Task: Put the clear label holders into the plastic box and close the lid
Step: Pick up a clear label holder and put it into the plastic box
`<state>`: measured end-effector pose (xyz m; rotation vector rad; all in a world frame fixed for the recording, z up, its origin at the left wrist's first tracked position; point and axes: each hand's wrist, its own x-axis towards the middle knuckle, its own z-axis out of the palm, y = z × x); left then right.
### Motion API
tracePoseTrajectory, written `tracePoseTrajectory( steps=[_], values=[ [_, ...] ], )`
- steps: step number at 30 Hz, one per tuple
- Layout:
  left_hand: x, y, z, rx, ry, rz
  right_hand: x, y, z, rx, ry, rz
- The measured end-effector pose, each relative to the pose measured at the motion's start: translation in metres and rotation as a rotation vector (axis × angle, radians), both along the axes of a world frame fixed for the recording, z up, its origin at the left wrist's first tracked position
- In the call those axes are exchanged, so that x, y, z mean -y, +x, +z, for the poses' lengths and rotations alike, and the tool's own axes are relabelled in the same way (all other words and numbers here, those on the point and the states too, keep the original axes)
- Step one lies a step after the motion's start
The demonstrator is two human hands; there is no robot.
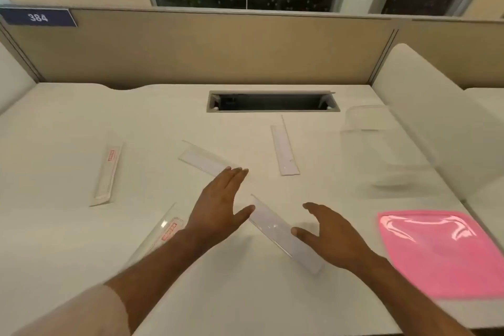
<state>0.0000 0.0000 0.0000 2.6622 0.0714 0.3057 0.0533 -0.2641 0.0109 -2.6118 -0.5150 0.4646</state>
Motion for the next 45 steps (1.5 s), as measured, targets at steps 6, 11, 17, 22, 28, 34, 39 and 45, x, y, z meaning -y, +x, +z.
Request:
tracePoseTrajectory(
  steps=[6, 11, 17, 22, 28, 34, 39, 45],
  values=[
    [0.027, 0.001, -0.010, -0.021, -0.054, -0.063, 0.008, -0.019, -0.014, -0.019, -0.097, 0.068],
    [0.023, -0.017, -0.023, 0.003, -0.177, 0.056, 0.006, -0.027, -0.021, 0.130, -0.042, -0.007],
    [0.022, -0.040, -0.022, -0.078, -0.583, 0.331, 0.005, -0.029, -0.018, 0.309, 0.121, -0.089],
    [0.040, -0.057, -0.018, -0.290, -1.057, 0.395, -0.009, -0.033, -0.005, 0.387, 0.287, -0.096],
    [0.055, -0.063, -0.006, -0.441, -1.395, 0.062, -0.036, -0.040, 0.009, 0.354, 0.418, -0.050],
    [0.053, -0.056, 0.000, -0.344, -1.560, 0.173, -0.058, -0.050, 0.010, 0.150, 0.581, -0.061],
    [0.046, -0.056, 0.002, -0.242, -1.509, 0.240, -0.060, -0.050, 0.015, -0.012, 0.696, -0.043],
    [0.030, -0.055, 0.007, -0.114, -1.210, 0.337, -0.047, -0.035, 0.023, -0.054, 0.725, -0.109]
  ],
)
